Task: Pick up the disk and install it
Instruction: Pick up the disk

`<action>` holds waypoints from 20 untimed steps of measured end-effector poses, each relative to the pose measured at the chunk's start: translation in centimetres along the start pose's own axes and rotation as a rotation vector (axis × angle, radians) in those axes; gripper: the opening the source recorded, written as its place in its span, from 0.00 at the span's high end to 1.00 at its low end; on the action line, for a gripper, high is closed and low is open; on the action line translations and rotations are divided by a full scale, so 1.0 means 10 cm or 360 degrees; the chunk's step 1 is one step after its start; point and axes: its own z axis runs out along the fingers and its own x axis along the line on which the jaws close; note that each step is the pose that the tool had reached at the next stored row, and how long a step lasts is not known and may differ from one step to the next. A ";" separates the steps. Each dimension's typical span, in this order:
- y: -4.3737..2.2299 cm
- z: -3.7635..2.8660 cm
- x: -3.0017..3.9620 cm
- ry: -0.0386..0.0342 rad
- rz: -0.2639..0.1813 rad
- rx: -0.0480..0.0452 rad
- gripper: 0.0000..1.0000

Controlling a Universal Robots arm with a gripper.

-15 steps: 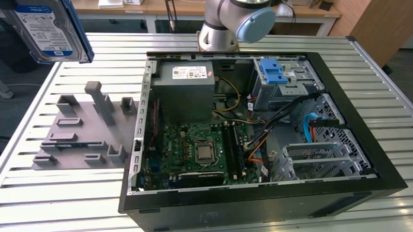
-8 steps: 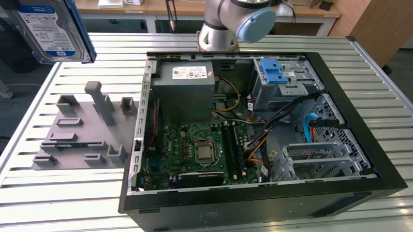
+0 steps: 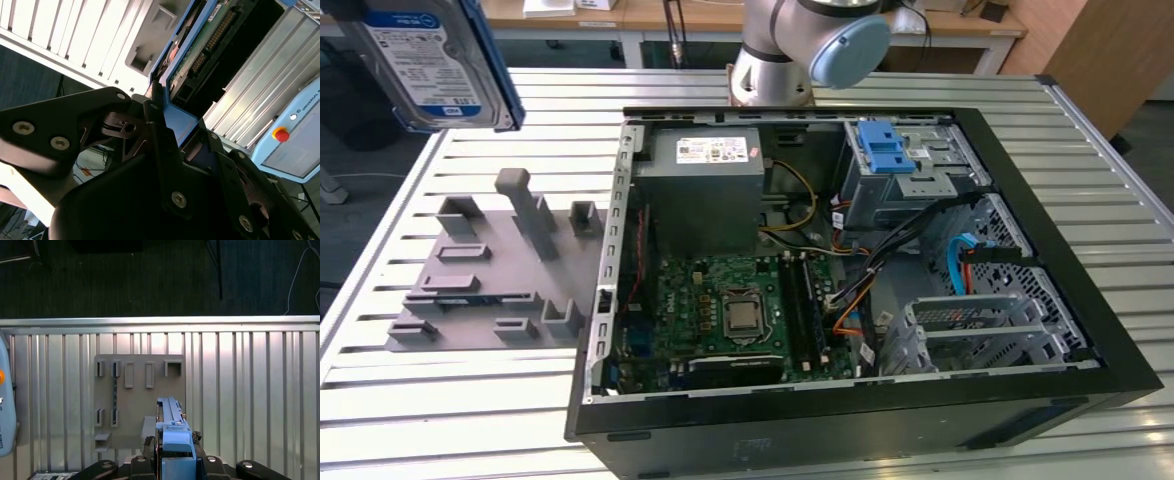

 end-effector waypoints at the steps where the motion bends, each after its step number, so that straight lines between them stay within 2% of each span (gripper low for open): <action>1: -0.007 0.000 0.000 0.0000 0.0000 0.0000 0.64; 20: -0.140 0.002 0.009 0.0000 0.0000 0.0000 0.64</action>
